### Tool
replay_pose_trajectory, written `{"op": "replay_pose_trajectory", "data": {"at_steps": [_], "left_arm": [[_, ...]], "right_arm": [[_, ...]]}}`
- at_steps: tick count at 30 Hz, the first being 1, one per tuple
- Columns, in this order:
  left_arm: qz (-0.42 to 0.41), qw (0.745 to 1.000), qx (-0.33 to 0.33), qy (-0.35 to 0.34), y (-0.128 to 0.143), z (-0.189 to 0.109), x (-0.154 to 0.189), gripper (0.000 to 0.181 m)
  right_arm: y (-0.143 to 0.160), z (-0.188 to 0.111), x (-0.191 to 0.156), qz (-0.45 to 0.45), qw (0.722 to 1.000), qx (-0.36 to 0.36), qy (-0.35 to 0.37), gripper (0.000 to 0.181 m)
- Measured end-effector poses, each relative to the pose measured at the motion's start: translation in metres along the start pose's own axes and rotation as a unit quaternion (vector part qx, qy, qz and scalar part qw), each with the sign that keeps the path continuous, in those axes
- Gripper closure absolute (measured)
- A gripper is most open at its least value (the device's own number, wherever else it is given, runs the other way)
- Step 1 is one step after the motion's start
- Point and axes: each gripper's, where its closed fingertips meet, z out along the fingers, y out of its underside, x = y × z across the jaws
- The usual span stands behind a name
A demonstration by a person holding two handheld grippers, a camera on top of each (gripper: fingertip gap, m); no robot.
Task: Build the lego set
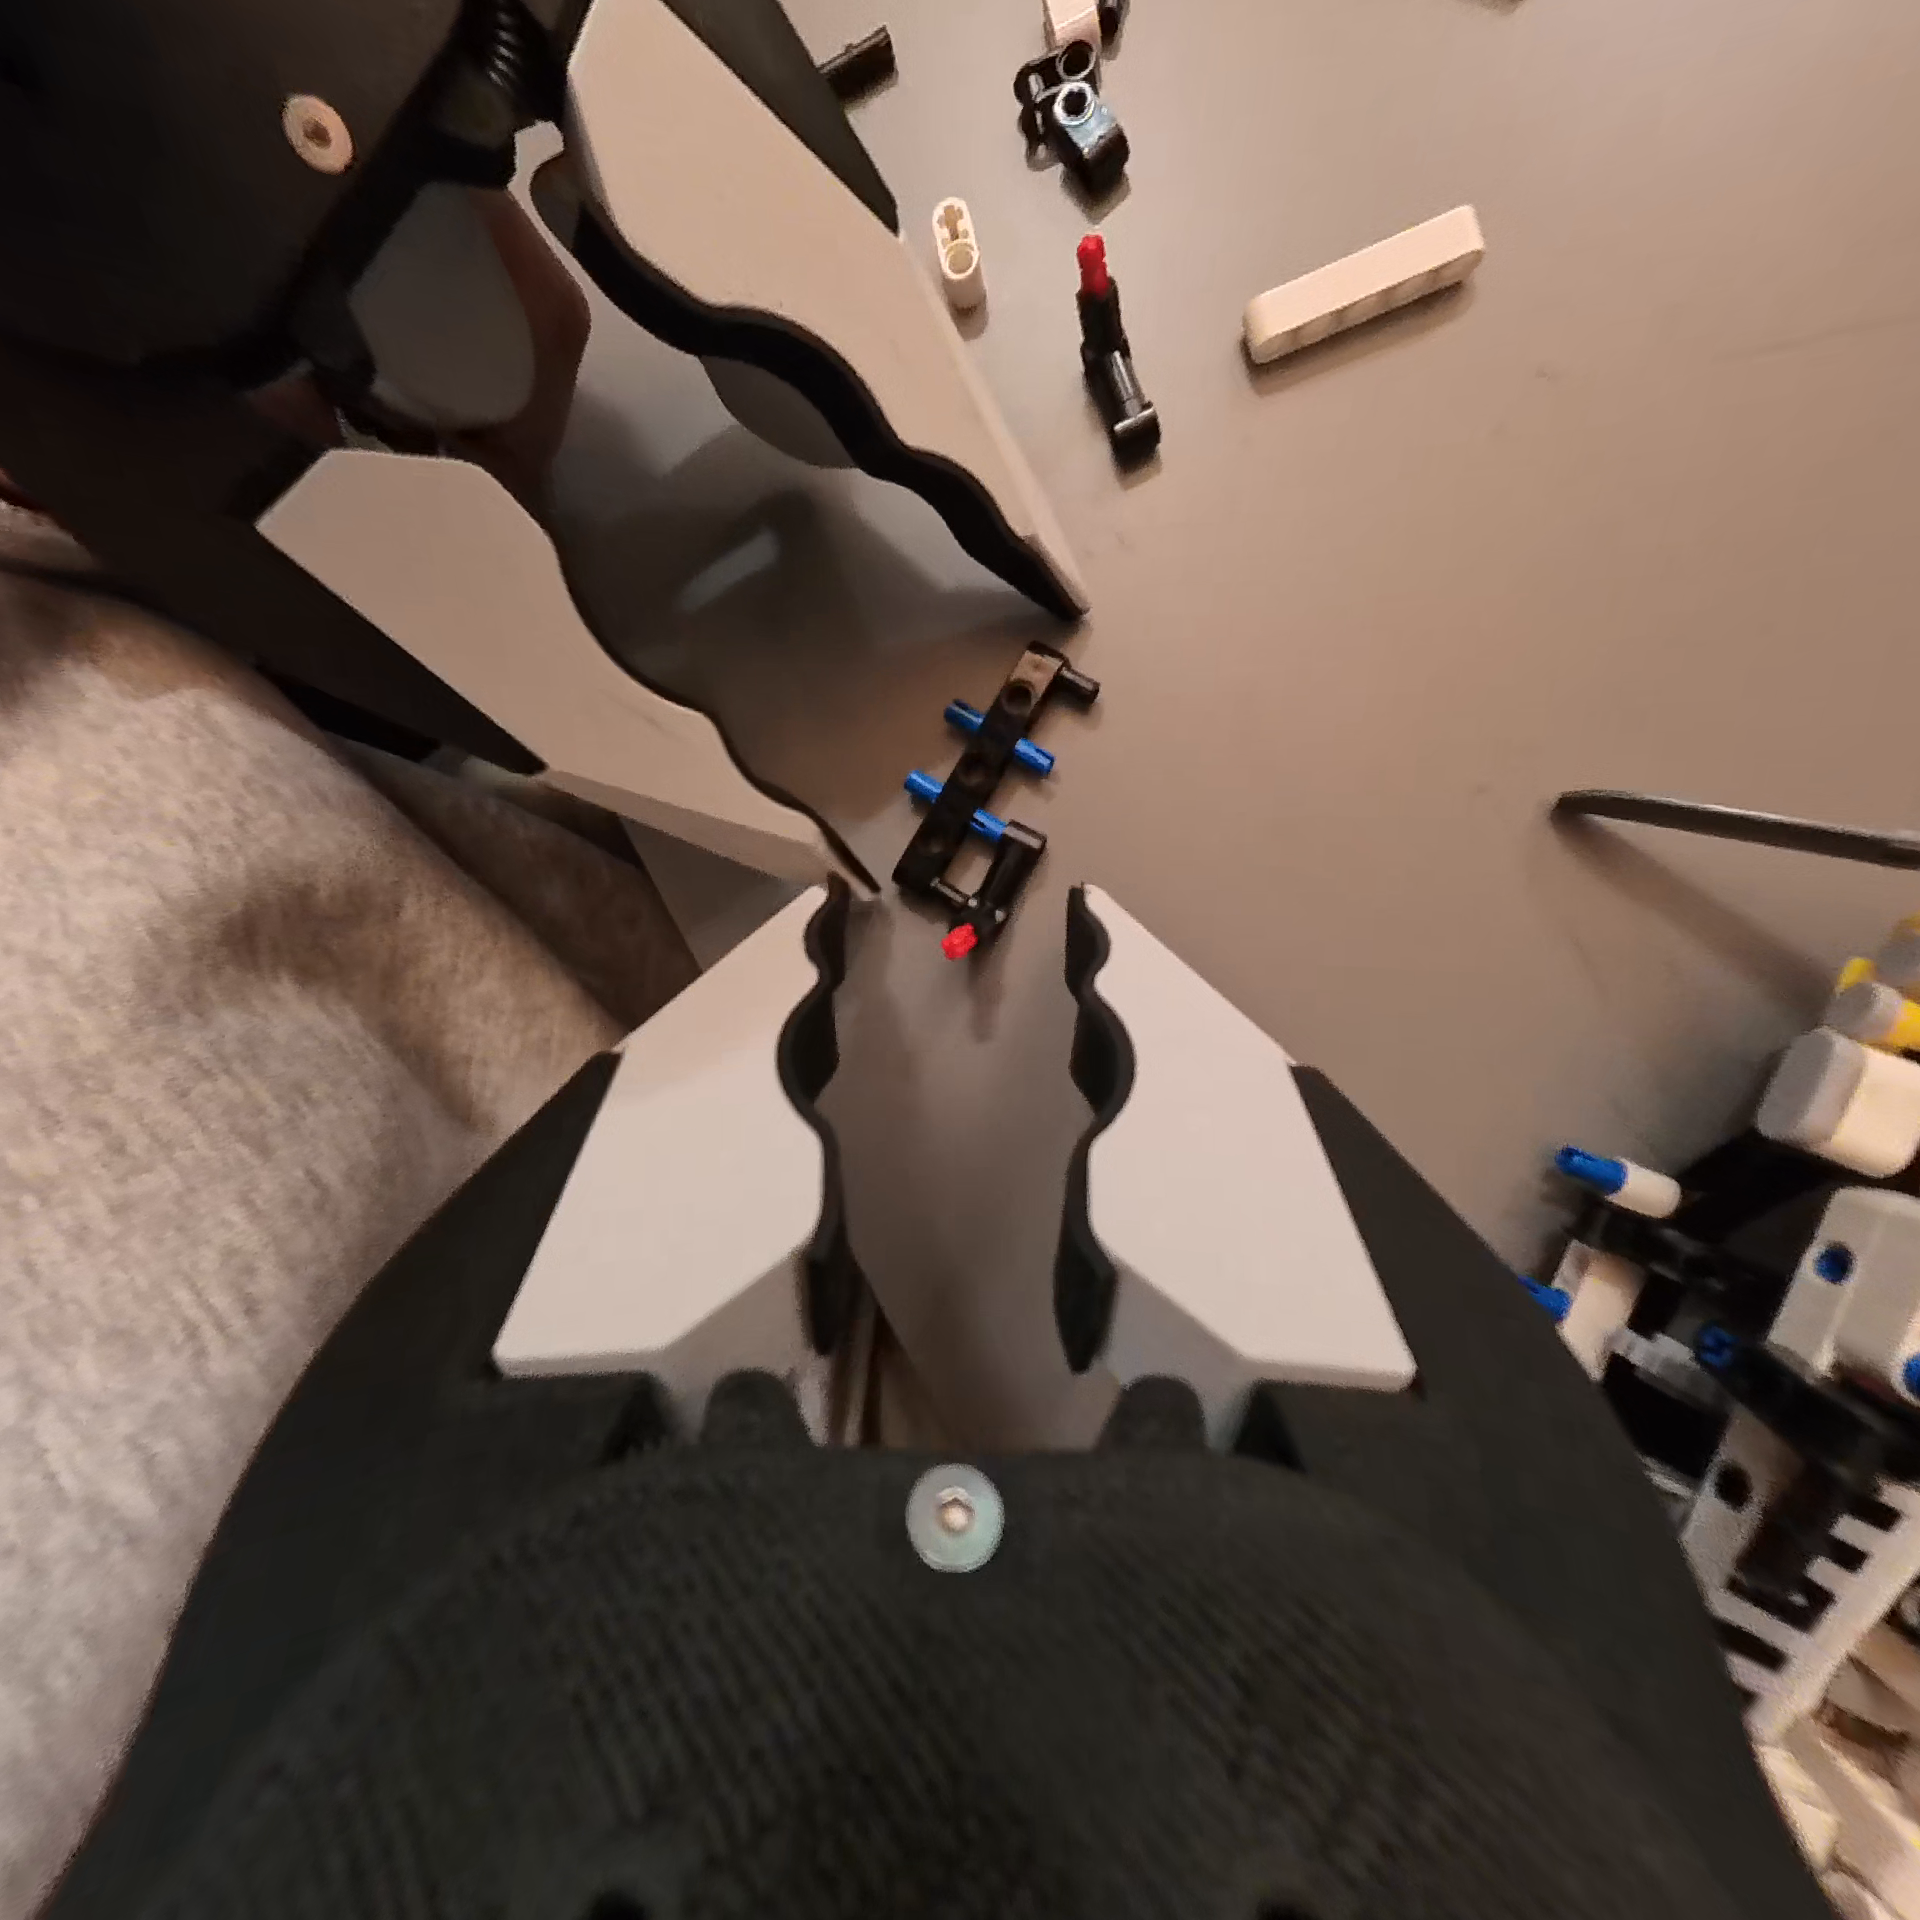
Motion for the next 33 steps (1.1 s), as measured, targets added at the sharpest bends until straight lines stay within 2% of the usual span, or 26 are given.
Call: {"op": "replay_pose_trajectory", "data": {"at_steps": [13, 18, 33], "left_arm": [[-0.005, 1.000, 0.000, -0.003, -0.0003, 0.0002, -0.0018, 0.124], [-0.002, 1.000, -0.001, 0.002, -0.0003, 0.0006, -0.0001, 0.130], [-0.007, 1.000, 0.000, 0.006, -0.0013, 0.0012, 0.0000, 0.133]], "right_arm": [[0.0013, 0.0049, -0.0045, 0.033, 0.999, 0.023, -0.026, 0.142], [0.0005, 0.0063, -0.0055, 0.030, 0.999, 0.028, -0.028, 0.143], [0.0000, 0.0076, -0.0050, 0.010, 0.999, 0.028, -0.023, 0.147]]}}
